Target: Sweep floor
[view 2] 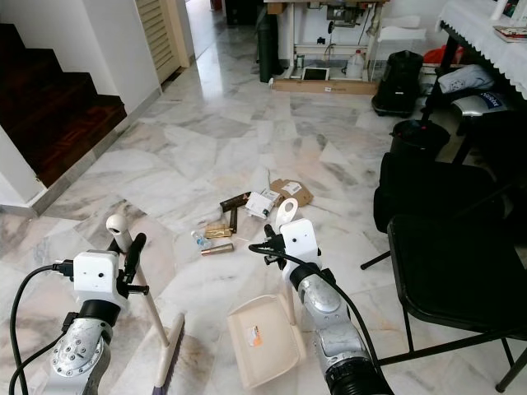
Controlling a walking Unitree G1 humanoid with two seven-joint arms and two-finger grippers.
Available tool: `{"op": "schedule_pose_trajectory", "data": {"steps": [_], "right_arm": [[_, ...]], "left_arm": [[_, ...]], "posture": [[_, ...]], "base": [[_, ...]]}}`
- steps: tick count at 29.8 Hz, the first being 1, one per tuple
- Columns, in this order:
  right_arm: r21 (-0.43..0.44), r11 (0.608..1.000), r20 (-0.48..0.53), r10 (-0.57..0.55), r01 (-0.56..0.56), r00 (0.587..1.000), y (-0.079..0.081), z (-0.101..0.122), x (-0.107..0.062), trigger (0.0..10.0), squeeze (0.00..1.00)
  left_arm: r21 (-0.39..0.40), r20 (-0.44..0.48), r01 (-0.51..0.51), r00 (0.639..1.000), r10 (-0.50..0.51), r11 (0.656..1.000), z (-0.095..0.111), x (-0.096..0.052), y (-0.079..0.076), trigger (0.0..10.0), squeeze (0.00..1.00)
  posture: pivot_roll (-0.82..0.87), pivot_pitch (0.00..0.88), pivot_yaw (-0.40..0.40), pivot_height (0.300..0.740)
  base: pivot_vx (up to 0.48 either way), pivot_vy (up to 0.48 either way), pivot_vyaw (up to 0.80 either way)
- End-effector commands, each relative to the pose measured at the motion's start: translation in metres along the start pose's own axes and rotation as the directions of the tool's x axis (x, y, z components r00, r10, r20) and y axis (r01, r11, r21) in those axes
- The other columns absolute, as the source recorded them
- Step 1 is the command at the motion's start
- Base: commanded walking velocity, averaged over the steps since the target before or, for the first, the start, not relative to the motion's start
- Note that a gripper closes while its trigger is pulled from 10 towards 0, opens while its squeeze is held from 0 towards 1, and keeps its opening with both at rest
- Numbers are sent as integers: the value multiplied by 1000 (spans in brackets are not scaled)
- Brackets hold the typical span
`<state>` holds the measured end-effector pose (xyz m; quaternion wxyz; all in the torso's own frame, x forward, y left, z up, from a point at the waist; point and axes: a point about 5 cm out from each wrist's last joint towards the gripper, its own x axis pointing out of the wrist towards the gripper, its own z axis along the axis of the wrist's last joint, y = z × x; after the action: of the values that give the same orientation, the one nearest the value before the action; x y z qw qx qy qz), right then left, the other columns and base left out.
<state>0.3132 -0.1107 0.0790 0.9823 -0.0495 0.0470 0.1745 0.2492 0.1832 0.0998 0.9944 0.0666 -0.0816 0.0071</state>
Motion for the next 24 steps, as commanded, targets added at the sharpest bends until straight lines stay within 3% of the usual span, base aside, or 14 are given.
{"op": "schedule_pose_trajectory", "data": {"steps": [1, 16, 21, 24], "right_arm": [[-12, 1000, 55, 11, -10, 998, 2, 13, 5, 10000, 0], [7, 1000, 38, 8, -8, 999, 4, 10, 6, 10000, 0], [10, 1000, 37, 2, -3, 999, 5, 10, 6, 10000, 0], [7, 1000, 45, 3, -3, 999, 5, 11, 6, 10000, 0]], "left_arm": [[17, 16, -21, 1000, 20, 1000, 4, 0, 7, 10000, 0], [19, 10, -34, 999, 33, 999, 3, -2, 11, 10000, 0], [21, 10, -38, 999, 38, 999, 3, -3, 13, 10000, 0], [24, 10, -41, 999, 41, 999, 4, -3, 14, 10000, 0]], "posture": [[-97, 0, 79, 740], [-90, 0, 81, 740], [-88, 0, 83, 740], [-88, 0, 83, 740]], "base": [[0, 405, 0], [0, 406, 0], [0, 406, -735], [0, 402, 0]]}}
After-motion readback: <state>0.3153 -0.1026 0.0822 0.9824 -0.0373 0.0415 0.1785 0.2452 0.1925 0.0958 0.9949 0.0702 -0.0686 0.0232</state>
